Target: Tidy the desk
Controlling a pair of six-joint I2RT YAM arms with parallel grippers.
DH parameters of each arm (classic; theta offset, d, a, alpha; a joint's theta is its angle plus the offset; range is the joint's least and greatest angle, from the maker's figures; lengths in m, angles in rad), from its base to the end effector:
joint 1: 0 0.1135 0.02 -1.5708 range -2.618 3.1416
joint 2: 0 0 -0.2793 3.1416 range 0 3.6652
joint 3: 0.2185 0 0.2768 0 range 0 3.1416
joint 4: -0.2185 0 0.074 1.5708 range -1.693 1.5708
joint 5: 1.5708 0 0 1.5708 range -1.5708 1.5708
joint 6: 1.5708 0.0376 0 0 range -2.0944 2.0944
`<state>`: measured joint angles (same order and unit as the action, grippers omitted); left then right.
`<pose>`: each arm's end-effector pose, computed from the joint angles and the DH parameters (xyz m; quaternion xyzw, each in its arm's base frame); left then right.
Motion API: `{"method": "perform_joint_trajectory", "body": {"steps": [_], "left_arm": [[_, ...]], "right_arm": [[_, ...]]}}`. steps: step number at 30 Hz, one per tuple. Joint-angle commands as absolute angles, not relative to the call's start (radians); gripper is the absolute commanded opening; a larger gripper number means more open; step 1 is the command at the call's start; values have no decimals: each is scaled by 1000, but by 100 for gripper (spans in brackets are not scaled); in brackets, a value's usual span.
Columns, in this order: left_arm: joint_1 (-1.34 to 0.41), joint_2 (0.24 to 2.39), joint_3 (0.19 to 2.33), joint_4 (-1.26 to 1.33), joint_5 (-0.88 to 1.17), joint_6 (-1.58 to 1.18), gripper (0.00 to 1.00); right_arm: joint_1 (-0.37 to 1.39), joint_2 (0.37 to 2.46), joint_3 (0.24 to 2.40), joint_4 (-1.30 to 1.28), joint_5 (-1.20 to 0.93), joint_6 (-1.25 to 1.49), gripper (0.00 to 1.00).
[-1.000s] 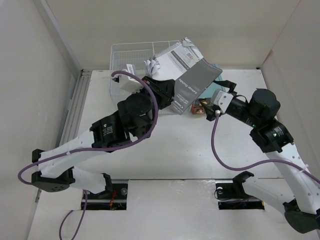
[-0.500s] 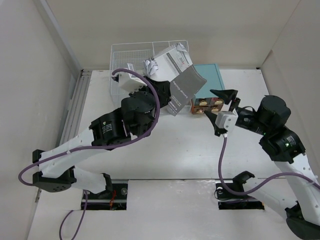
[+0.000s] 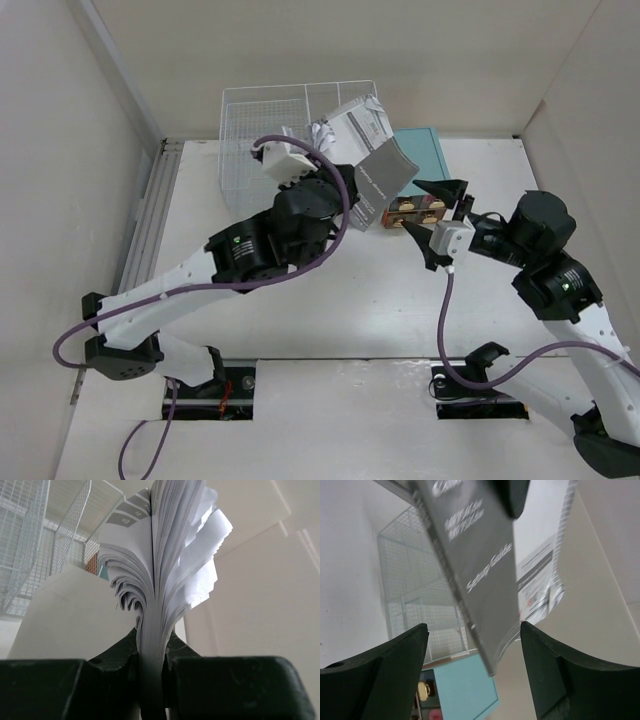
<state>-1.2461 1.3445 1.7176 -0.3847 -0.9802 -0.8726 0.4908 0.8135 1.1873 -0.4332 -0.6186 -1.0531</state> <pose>0.1196 -0.2573 0.5389 -0.2086 0.6780 -0.3770 0.5955 0.1328 0.0957 0.4648 -0.6331 0.3511 0.0316 0.6891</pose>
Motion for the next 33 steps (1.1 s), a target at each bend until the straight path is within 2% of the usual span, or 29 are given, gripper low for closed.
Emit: {"method": "perform_joint_trajectory", "body": {"steps": [1, 9, 23, 26, 30, 33], "left_arm": [[-1230, 1377, 1766, -236, -946, -911, 0], [-1181, 1489, 1854, -227, -876, -920, 0], [-1098, 1500, 1905, -238, -848, -870, 0], [-1098, 1500, 1905, -238, -810, -870, 0], [-1098, 1509, 1914, -238, -784, -891, 0], [-1098, 1519, 1914, -238, -770, -891, 0]], "right_arm": [[511, 808, 1178, -302, -565, -980, 79], [531, 827, 1158, -299, -514, -959, 80], [566, 770, 1175, -476, -508, -1023, 80], [566, 813, 1141, -431, -497, -1014, 80], [587, 854, 1097, -273, -336, -948, 80], [597, 905, 1097, -245, -287, -937, 80]]}}
